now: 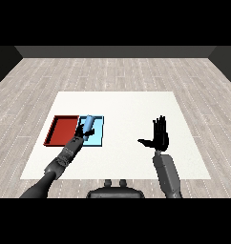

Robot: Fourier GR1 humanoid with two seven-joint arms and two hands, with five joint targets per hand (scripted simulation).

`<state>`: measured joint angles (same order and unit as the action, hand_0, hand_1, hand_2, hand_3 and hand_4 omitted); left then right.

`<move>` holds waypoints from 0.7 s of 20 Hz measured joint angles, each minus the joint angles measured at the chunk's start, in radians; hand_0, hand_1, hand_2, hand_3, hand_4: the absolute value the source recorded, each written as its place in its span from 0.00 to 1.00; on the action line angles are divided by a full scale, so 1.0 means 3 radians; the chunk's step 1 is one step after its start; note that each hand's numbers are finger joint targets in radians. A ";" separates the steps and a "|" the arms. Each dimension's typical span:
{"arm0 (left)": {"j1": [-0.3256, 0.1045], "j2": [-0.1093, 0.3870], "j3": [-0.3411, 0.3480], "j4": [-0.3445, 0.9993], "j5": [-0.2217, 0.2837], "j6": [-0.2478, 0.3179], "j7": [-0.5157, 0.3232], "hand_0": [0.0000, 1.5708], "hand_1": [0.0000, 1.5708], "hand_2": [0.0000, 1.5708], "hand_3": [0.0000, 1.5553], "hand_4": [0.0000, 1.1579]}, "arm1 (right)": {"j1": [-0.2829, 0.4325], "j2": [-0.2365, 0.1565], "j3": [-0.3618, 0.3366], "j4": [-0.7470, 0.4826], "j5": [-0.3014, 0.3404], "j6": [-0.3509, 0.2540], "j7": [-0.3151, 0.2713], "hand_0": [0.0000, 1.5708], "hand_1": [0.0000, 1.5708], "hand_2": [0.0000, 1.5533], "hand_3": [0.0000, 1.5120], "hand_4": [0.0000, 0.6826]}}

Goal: Pick the blue can and put it in the blue box

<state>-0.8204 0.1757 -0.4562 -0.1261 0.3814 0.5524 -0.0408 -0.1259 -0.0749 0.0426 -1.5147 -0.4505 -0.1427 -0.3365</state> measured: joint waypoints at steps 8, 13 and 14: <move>-0.0163 -0.0038 0.0106 0.0305 -0.0056 -0.0183 0.0063 0.00 0.00 0.00 0.00 0.00 | -0.0016 -0.0017 -0.0073 0.0031 -0.0013 0.0057 -0.0023 0.00 0.00 0.00 0.00 0.00; -0.0181 -0.0013 0.0157 0.0330 -0.0098 -0.0176 0.0016 0.00 0.00 0.00 0.00 0.00 | -0.0018 -0.0021 -0.0109 -0.0003 -0.0035 0.0079 0.0009 0.00 0.00 0.00 0.00 0.00; -0.0161 -0.0007 0.0203 0.0291 -0.0064 -0.0127 -0.0080 0.00 0.00 0.00 0.00 0.00 | -0.0013 -0.0025 -0.0122 -0.0007 -0.0039 0.0083 0.0005 0.00 0.00 0.00 0.00 0.00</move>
<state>-0.8686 0.1737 -0.3952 -0.0390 0.3621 0.5144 -0.0647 -0.1298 -0.0823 0.0062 -1.5168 -0.4621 -0.1178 -0.3350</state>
